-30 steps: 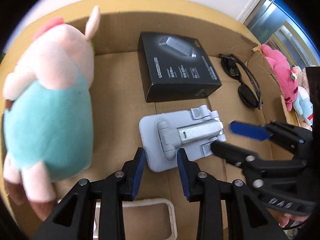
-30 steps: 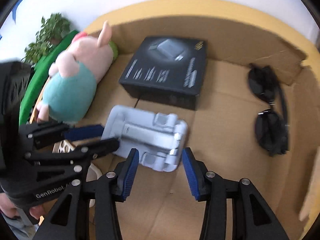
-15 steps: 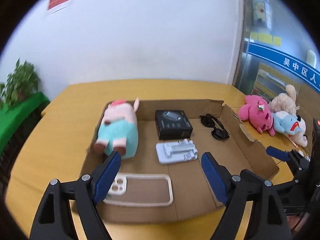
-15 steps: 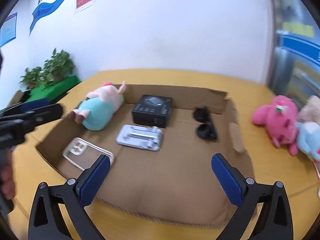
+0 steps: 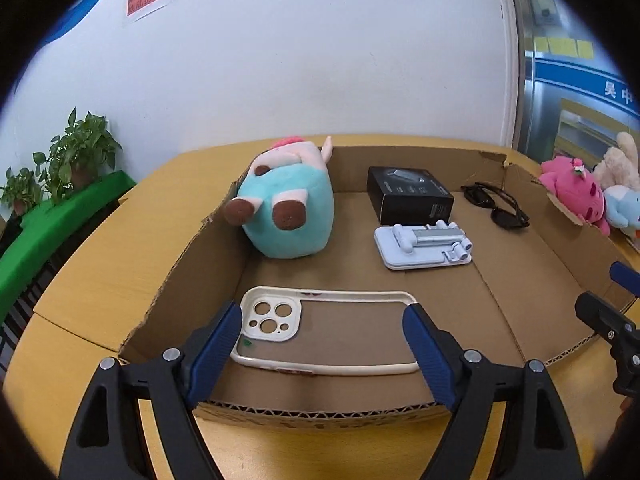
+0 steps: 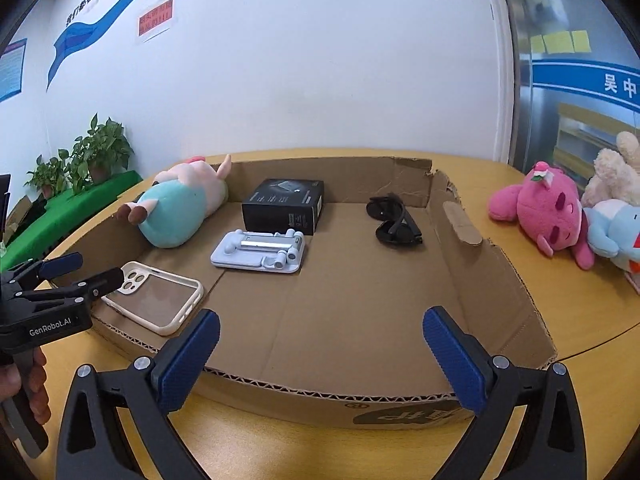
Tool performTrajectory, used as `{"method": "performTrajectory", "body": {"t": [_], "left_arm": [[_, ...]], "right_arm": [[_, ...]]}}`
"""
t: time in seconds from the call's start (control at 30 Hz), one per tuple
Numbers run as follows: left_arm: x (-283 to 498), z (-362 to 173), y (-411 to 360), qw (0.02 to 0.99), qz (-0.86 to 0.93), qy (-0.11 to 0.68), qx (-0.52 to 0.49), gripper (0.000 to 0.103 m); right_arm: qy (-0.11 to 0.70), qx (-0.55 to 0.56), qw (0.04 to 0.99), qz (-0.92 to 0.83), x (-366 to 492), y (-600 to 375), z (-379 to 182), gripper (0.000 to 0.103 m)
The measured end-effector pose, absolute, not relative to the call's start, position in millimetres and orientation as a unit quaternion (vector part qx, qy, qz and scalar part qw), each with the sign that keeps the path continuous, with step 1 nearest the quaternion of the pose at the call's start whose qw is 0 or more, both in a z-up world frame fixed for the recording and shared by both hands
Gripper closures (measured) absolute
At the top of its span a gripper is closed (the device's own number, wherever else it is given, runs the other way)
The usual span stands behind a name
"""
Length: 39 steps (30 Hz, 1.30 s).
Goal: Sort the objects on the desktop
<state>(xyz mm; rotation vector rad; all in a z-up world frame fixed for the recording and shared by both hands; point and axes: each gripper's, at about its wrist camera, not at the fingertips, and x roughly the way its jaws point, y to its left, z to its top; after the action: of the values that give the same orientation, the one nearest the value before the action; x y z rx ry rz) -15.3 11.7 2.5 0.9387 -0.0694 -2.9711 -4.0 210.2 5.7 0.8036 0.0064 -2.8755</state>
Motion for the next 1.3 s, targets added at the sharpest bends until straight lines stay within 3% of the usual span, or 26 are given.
{"method": "performTrajectory", "body": {"t": [0.3,1.3], "left_arm": [[-4,-4,12,0.015,-0.972,-0.023,0.232,0.015],[-6,-4,13,0.010,-0.972,-0.024,0.233,0.012]], "right_arm": [[0.005,0.233,0.074,-0.970,3,210,1,0.000],[0.005,0.233,0.074,-0.970,3,210,1,0.000]]}}
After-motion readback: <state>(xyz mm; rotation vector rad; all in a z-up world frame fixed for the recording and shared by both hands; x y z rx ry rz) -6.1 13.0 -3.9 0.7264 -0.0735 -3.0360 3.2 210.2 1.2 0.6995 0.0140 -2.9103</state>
